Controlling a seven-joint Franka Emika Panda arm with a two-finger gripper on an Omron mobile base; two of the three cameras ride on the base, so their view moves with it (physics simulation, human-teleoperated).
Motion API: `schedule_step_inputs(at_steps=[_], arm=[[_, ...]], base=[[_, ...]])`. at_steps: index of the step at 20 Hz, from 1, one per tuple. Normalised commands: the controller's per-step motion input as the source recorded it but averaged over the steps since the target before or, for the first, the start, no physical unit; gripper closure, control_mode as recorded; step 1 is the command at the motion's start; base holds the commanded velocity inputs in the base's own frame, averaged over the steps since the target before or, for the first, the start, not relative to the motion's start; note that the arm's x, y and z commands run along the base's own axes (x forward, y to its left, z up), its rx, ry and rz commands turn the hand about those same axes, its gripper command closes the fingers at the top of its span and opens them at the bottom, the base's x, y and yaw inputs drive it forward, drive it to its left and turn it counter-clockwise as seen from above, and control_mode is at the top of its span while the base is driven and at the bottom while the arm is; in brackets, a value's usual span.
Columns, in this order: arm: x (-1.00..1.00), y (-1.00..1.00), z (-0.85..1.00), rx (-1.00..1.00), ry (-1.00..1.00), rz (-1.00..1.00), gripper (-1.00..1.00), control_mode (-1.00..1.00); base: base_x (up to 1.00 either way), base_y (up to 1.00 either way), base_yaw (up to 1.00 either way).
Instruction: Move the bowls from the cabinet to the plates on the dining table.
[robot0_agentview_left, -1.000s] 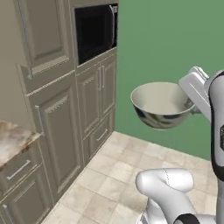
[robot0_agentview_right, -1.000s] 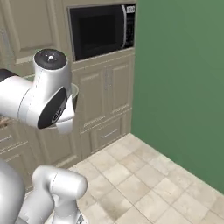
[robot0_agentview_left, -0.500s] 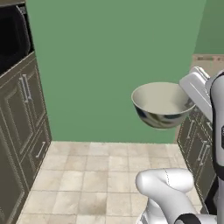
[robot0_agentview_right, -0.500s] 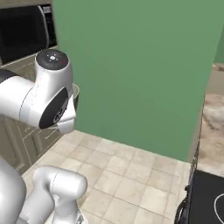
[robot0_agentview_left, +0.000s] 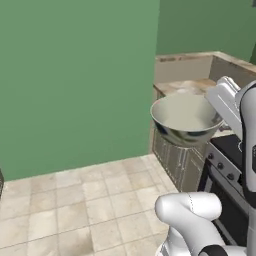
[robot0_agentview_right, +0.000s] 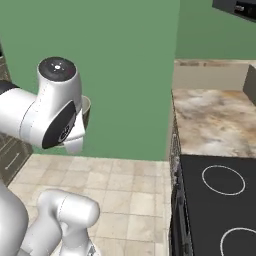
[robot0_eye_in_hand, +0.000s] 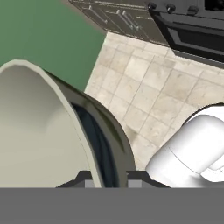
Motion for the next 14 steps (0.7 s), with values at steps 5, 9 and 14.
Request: schedule_step_inputs(at_steps=[5,9,14], arm=[[0.0,0.0,0.0,0.0,0.0,0.0,1.0,1.0],[0.0,0.0,0.0,0.0,0.0,0.0,1.0,1.0],[0.0,0.0,0.0,0.0,0.0,0.0,1.0,1.0]], base=[[-0.33,0.0,-0.51],[-0.34,0.04,-0.46],[-0.5,0.0,-0.47]])
